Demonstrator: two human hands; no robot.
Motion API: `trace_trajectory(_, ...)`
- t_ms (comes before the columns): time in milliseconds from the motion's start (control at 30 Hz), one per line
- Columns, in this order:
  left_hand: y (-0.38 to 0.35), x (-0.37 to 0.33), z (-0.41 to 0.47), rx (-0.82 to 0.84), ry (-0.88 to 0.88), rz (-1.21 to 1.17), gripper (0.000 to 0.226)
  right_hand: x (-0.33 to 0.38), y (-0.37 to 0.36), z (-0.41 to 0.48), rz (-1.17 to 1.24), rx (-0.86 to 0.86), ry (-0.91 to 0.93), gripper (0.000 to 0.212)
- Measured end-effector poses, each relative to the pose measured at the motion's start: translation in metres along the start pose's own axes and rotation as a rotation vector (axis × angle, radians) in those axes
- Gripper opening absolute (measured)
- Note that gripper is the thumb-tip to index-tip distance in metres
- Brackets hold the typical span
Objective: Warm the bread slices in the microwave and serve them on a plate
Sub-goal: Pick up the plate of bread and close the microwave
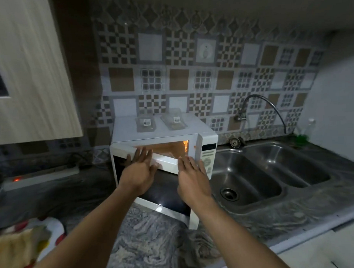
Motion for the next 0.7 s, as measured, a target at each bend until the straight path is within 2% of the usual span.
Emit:
trace_trajectory(133,-0.028,-0.005,0.013,-0.156,-0.018,0.007,0.063,-0.038,-0.025,0.022,-0.045,-0.092,0.063,0.073)
trace_trajectory(300,-0.046,-0.021,0.034,-0.244,0.032,0.104,0.068,-0.078,-0.052,0.062,-0.068,-0.207,0.116,0.046)
trace_trajectory(533,-0.058,-0.029,0.073,-0.219,0.092,0.149,0.068,-0.112,-0.068,0.116,-0.071,-0.136,0.163,0.050)
trace_trajectory(700,-0.054,-0.030,0.096,-0.278,0.051,0.234,0.063,-0.119,-0.076,0.142,-0.028,-0.131,0.160,0.052)
Point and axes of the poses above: each hand's wrist, its own z-axis towards the middle knuckle, its own y-axis out of the back of the hand, x = y × z, the point moved 1 cm from there along z, towards the middle knuckle, and after that the axes turned 9 degrees about y, right-handed, at the moved point
